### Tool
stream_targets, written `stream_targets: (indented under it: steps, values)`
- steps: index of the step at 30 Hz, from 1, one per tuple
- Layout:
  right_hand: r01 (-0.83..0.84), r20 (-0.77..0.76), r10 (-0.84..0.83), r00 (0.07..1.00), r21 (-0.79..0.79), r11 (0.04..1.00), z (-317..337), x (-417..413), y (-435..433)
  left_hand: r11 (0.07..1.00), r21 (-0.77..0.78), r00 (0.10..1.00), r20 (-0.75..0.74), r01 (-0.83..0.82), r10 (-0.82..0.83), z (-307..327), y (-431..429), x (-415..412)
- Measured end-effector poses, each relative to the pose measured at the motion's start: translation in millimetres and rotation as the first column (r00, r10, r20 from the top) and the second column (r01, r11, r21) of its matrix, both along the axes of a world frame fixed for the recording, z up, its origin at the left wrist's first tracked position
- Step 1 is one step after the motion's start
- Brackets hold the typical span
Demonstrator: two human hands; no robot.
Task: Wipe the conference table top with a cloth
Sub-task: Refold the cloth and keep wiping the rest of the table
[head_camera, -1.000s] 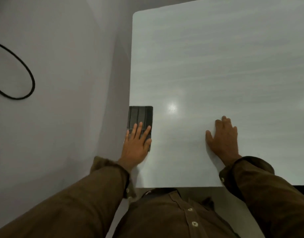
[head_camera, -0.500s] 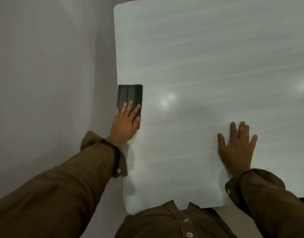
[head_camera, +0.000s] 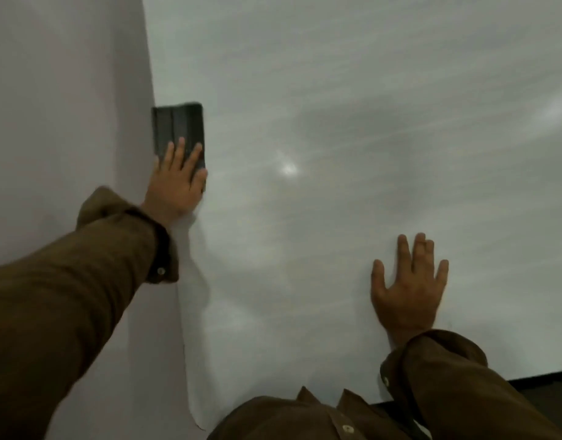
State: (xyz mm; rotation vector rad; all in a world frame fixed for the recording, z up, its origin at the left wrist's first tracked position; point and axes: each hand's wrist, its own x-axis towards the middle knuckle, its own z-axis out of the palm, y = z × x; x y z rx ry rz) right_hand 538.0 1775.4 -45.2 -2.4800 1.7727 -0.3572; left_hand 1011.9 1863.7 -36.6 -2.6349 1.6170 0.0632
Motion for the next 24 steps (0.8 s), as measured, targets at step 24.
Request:
stream_targets:
  steps: [24]
  values:
    - [-0.118, 0.133, 0.089, 0.987, 0.229, 0.966, 9, -13, -2, 0.783, 0.128, 0.755, -0.209, -0.609, 0.622, 36, 192, -423]
